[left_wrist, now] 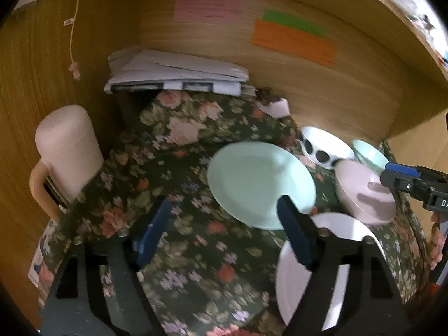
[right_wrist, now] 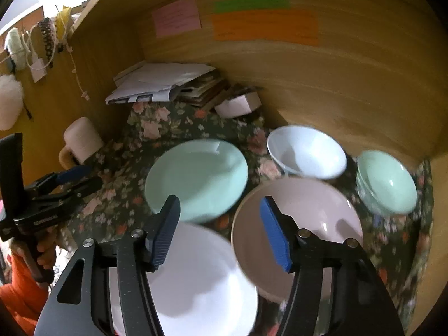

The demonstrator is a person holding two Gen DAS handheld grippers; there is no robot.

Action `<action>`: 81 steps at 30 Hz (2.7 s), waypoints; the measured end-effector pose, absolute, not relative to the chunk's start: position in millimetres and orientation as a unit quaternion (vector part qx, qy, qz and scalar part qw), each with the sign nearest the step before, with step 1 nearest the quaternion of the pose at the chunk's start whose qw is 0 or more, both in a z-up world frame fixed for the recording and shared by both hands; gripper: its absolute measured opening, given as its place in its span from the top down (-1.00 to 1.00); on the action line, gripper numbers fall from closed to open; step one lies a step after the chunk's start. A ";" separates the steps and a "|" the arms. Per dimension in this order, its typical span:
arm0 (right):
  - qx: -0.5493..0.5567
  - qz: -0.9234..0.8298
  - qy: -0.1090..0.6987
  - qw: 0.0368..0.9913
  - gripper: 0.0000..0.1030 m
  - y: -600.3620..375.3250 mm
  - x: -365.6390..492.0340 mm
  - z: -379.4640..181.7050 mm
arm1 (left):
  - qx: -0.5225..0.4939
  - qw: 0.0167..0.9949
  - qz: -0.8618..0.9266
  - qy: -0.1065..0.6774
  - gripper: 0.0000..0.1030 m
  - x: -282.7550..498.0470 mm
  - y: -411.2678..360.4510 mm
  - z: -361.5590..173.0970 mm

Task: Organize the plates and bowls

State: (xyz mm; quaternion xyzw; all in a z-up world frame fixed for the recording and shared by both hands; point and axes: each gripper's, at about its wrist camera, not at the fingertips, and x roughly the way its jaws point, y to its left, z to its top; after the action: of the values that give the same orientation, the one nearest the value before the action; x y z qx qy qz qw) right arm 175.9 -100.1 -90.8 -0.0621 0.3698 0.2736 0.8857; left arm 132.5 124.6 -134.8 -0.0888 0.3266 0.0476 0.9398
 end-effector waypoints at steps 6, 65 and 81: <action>-0.081 0.279 0.402 0.868 -0.10 -72.5 219.6 -104.1 | -0.099 0.929 0.060 0.352 -0.63 160.6 147.5 -147.3; -0.139 0.299 0.541 0.774 0.62 32.1 277.0 -180.9 | -0.126 0.886 0.040 0.444 0.37 190.2 207.4 -215.9; -0.124 0.307 0.537 0.776 0.44 50.2 263.7 -197.1 | -0.131 0.892 0.041 0.430 0.37 197.9 200.9 -214.4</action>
State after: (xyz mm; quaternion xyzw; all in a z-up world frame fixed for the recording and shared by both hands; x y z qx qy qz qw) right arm 263.7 50.2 -197.1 -0.1238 0.5370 0.3067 0.7760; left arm 197.9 200.9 -214.4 -0.1314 0.4300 0.0414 0.8923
